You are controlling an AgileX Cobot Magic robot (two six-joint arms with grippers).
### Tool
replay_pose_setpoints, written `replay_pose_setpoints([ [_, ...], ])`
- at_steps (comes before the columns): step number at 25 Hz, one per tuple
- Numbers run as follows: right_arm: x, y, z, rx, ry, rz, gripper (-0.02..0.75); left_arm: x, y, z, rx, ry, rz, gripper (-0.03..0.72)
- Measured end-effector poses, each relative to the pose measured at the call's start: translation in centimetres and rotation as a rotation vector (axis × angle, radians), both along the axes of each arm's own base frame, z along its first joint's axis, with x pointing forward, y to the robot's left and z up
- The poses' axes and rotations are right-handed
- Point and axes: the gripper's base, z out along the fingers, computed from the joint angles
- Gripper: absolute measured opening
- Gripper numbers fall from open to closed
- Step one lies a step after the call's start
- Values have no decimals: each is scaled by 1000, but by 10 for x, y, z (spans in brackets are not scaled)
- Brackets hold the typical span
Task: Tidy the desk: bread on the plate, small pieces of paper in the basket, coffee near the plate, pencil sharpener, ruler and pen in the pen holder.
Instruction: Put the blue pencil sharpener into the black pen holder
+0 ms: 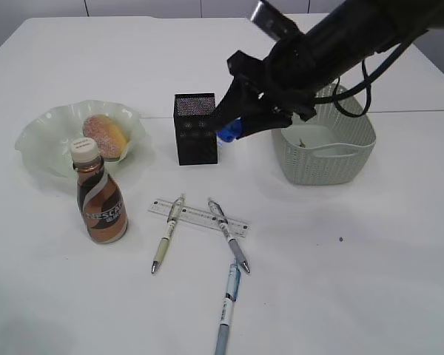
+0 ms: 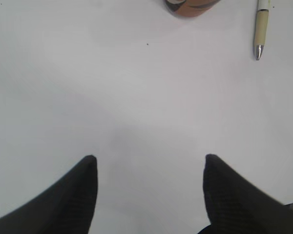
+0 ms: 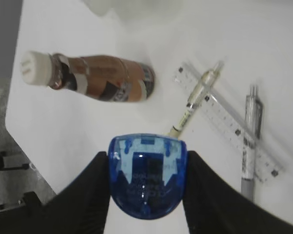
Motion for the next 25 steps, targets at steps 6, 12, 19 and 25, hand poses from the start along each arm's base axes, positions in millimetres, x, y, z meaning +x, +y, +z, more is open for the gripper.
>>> replay_pose_setpoints([
  [6,25,-34,8,210,-106,-87,324,0,0,0,-2,0,1,496],
  [12,56,-44,-23,435,-116,-212,324,0,-1,0,-14,-1,6,496],
  [19,83,-32,-56,472,-108,-222,324,4,-1,2,-24,-38,19,496],
  [25,107,-32,-49,487,-182,-274,324,6,-1,2,-26,-64,25,496],
])
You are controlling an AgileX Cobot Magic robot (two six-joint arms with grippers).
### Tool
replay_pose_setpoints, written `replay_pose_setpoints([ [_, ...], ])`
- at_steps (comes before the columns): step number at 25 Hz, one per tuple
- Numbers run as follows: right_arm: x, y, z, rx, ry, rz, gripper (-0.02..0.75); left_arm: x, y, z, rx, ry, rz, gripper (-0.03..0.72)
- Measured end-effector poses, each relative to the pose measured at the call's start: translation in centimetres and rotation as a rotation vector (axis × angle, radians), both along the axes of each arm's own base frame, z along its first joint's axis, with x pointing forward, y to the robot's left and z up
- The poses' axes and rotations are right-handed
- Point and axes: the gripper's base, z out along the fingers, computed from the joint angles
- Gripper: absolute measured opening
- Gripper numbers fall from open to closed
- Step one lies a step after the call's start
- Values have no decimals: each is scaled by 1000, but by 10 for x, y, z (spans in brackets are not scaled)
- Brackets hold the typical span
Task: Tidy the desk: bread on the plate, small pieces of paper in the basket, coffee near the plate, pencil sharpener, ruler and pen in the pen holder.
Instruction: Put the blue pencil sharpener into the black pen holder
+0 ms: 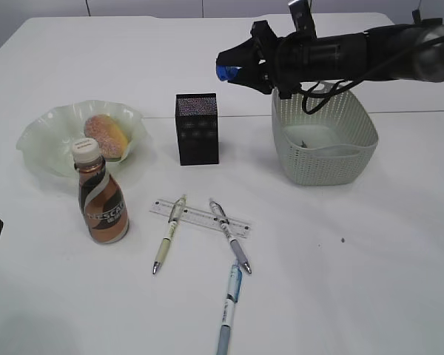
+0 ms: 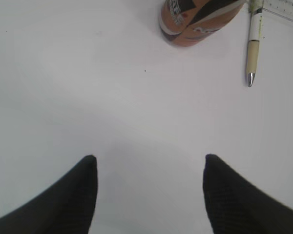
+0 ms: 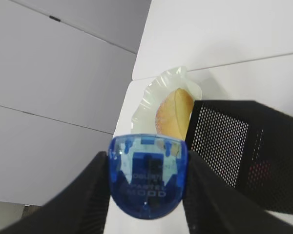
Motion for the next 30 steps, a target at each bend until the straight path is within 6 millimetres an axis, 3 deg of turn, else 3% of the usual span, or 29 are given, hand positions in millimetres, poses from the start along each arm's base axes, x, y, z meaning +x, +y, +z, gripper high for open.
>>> replay_pose_setpoints([
  [8,16,14,-5,8,-10,-46,324,0,0,0,0,-6,1,496],
  [21,10,50,-22,-37,9,-26,323,1,0,0,-2,-7,3,496],
  [30,9,53,-31,-47,57,-24,356,1,0,0,-2,-7,3,496],
])
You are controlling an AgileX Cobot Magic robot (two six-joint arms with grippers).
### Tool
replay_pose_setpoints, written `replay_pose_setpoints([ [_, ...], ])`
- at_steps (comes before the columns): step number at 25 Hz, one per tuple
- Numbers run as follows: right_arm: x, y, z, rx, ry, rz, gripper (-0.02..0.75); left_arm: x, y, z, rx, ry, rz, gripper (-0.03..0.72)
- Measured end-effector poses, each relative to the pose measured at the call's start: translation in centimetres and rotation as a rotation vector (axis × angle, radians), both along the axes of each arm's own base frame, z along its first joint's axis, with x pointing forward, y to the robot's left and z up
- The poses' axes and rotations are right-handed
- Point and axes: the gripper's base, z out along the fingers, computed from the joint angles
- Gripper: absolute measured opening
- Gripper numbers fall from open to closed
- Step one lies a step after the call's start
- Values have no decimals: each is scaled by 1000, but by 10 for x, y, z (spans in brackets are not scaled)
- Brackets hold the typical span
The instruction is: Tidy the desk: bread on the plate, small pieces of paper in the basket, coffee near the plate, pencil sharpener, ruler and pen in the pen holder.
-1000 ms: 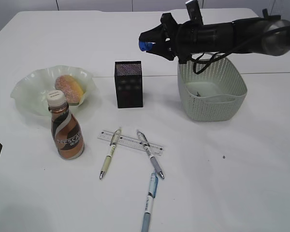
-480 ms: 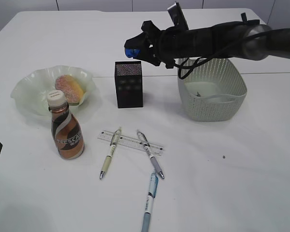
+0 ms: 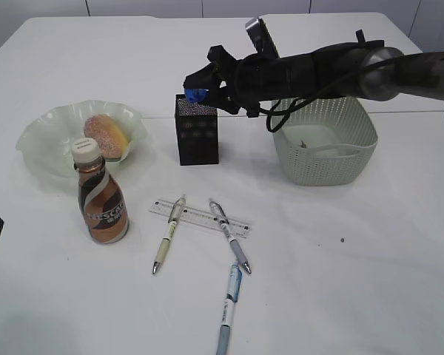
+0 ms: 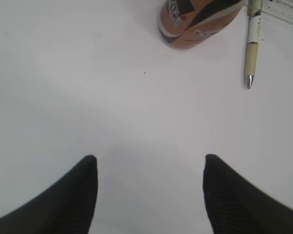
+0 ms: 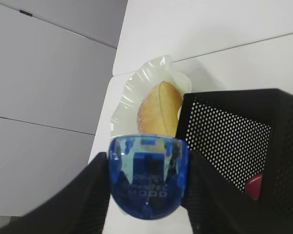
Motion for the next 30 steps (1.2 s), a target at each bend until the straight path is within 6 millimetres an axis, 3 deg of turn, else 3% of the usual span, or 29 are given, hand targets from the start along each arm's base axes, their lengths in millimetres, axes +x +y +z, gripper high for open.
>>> replay_pose_setpoints([
  [6,1,0,0,-1,6,-10,438,0,0,0,0,0,0,496],
  [12,1,0,2,0,-1,-12,459,0,0,0,0,0,0,496],
  [17,6,-2,19,-15,-27,-12,459,0,0,0,0,0,0,496],
  [20,3,-4,28,-133,-20,17,459,0,0,0,0,0,0,496],
  [30,-35,-21,76,-456,111,161,459,0,0,0,0,0,0,496],
])
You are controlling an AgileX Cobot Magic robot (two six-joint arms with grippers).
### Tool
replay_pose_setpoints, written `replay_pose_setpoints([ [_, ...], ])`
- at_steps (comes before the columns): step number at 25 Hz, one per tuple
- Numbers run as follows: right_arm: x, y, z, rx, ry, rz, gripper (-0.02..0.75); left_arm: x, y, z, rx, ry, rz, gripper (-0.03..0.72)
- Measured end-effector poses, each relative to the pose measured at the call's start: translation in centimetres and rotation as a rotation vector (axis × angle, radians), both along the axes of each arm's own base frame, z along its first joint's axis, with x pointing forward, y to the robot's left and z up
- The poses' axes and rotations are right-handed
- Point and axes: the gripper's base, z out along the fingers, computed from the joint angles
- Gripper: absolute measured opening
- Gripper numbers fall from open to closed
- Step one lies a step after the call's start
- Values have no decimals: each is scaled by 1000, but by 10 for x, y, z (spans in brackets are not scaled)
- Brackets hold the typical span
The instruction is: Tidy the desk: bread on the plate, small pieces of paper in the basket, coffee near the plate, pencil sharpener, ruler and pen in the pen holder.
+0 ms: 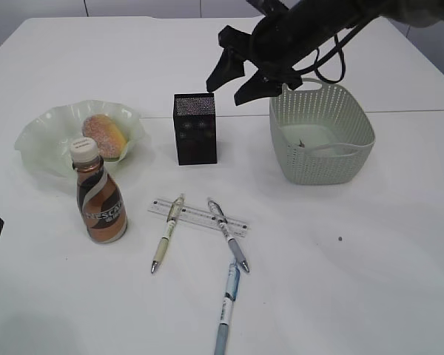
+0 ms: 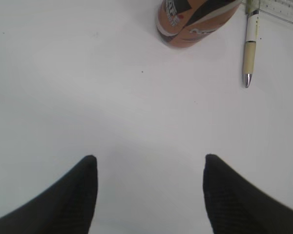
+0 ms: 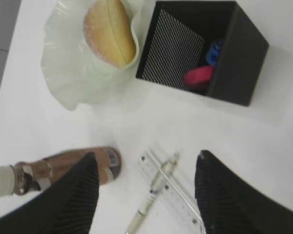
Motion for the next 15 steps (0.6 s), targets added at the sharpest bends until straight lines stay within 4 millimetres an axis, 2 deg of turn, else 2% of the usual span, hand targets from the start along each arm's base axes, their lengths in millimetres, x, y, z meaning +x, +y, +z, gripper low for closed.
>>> replay_pose_setpoints([
  [4,-15,-11,13,-146,53,21,459,0,0,0,0,0,0,496],
  [8,-23,-16,29,-290,17,-9,459,0,0,0,0,2,0,496],
  [11,-35,-7,40,-332,-11,10,459,0,0,0,0,2,0,496],
  [15,-58,20,41,-387,-19,87,458,0,0,0,0,5,-1,496],
])
